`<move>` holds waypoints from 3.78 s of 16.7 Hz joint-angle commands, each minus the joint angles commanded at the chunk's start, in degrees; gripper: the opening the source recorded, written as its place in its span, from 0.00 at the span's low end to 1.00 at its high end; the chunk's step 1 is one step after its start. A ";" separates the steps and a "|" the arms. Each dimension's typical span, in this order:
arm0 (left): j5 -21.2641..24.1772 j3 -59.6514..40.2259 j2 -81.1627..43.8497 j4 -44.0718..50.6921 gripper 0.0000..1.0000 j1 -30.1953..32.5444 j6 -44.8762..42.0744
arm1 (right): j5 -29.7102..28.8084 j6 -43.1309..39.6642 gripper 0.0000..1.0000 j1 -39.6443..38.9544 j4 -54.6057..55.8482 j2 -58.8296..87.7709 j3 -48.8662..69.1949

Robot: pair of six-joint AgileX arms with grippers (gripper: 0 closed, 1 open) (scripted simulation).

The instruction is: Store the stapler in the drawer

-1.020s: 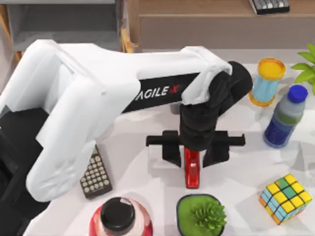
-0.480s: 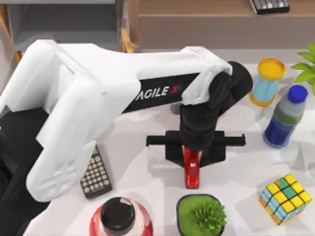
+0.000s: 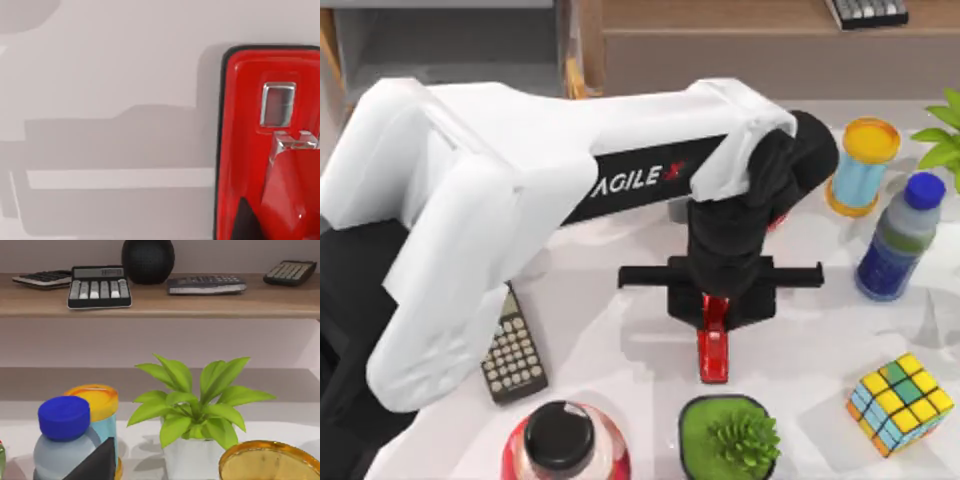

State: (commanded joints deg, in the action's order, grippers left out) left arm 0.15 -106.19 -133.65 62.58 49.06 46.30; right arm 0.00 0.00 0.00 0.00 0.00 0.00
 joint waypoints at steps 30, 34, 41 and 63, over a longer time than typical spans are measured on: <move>1.76 -48.95 4.43 29.61 0.00 -42.63 -55.91 | 0.00 0.00 1.00 0.00 0.00 0.00 0.00; 0.03 -54.48 -4.81 33.29 0.00 -55.76 -62.33 | 0.00 0.00 1.00 0.00 0.00 0.00 0.00; 0.43 -60.53 -21.08 32.71 0.00 -67.39 -66.23 | 0.00 0.00 1.00 0.00 0.00 0.00 0.00; 0.40 -50.69 -22.72 27.96 0.00 -67.95 -66.85 | 0.00 0.00 1.00 0.00 0.00 0.00 0.00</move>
State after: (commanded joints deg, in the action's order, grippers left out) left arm 0.55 -156.88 -156.37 90.54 -18.89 -20.55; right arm 0.00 0.00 0.00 0.00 0.00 0.00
